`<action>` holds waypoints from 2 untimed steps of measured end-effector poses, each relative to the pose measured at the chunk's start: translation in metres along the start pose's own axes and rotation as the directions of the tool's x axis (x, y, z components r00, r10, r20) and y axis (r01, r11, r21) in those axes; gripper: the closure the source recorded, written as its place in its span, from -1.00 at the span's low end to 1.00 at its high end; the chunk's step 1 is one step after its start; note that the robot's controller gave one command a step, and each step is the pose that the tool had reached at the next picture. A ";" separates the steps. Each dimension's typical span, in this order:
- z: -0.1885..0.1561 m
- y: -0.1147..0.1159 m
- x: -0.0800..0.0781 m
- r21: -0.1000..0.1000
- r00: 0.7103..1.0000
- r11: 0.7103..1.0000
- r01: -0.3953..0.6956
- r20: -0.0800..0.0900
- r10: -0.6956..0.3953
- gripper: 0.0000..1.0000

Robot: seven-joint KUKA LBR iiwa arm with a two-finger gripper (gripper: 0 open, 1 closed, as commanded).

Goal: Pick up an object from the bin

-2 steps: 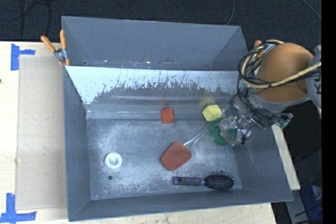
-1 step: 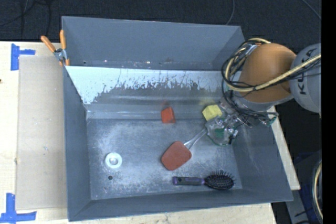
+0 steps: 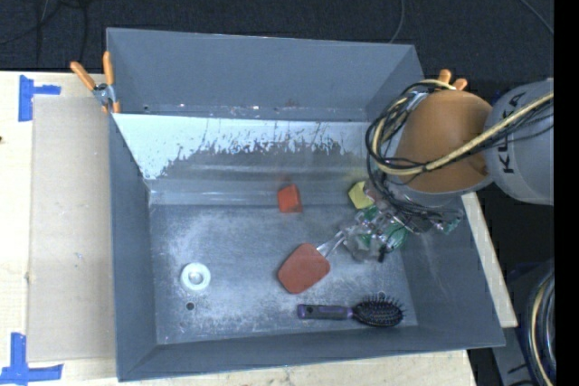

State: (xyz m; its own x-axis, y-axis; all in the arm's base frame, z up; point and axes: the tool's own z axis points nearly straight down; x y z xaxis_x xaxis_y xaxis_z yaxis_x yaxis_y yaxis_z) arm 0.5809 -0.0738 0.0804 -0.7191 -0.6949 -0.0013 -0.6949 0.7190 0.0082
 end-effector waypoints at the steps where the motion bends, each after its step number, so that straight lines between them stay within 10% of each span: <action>1: 0.005 0.005 0.003 0.003 0.992 0.992 -0.128 -0.004 0.128 1.00; 2: 0.008 -0.002 0.002 0.002 0.991 0.991 0.131 0.001 -0.131 1.00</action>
Offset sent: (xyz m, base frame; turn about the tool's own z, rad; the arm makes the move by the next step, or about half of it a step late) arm 0.0036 -0.0106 -0.0104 -0.2258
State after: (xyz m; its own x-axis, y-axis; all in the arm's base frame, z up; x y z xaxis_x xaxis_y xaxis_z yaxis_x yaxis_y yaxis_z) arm 0.5812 -0.0763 0.0722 -0.6220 -0.7830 -0.0029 -0.7830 0.6220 0.0058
